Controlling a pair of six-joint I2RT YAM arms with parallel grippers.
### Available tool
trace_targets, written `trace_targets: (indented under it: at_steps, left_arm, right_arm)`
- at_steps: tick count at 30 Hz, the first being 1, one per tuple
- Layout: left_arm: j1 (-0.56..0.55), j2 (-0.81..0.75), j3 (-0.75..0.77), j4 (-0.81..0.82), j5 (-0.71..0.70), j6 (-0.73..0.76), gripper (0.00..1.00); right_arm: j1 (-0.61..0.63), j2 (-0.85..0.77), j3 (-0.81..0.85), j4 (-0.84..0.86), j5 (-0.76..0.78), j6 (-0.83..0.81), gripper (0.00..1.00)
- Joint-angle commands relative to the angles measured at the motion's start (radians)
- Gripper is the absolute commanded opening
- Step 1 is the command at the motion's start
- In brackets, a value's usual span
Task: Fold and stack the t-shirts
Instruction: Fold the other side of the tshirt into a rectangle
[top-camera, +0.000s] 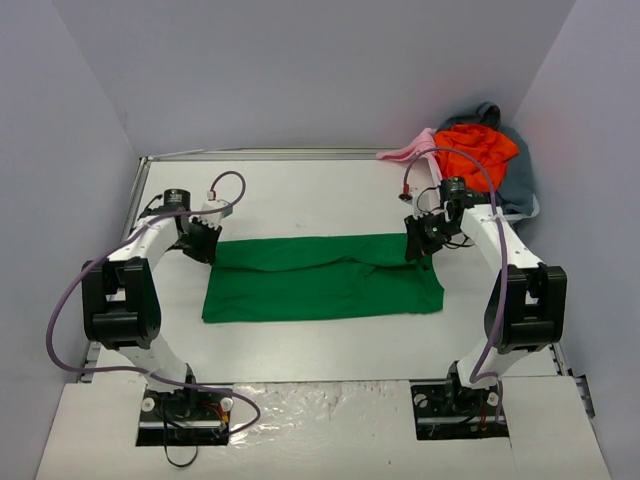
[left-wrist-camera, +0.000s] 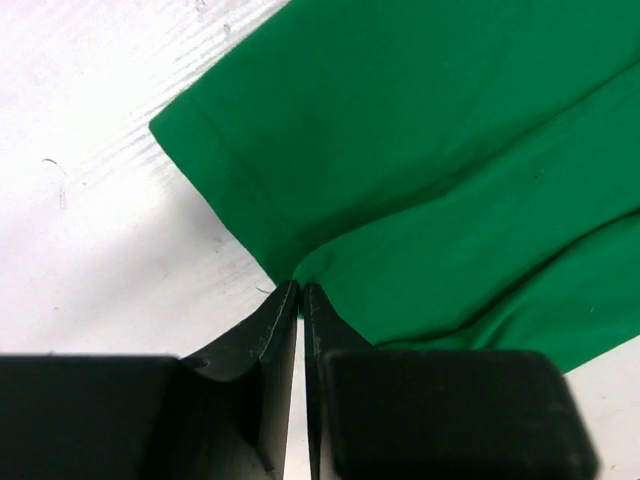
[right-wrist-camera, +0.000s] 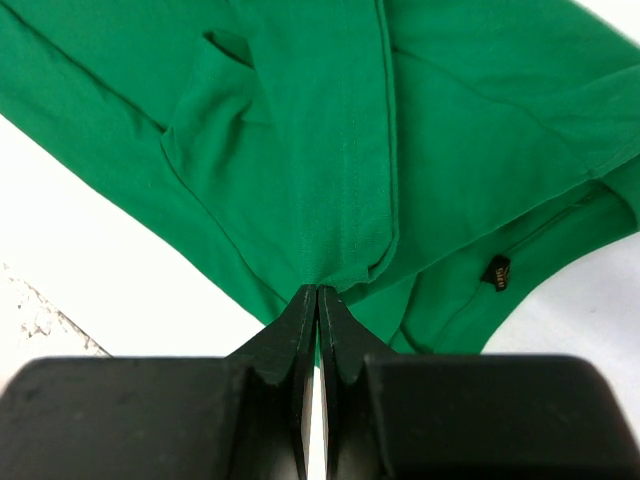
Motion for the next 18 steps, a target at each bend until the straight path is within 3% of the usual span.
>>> trace_targets:
  at_steps: [1, 13, 18]
  left_arm:
    - [-0.011, -0.027, -0.007, 0.011, -0.033, 0.032, 0.07]
    - [-0.024, -0.033, -0.064, 0.054, -0.142, 0.058, 0.25]
    - [-0.024, -0.058, -0.076, 0.053, -0.195, 0.073, 0.32]
  right_arm:
    - [-0.006, 0.008, -0.020, -0.031, -0.009, -0.025, 0.00]
    - [-0.005, 0.103, -0.037, -0.035, 0.008, -0.067, 0.01]
    - [-0.005, 0.122, -0.026, -0.083, 0.028, -0.098, 0.27]
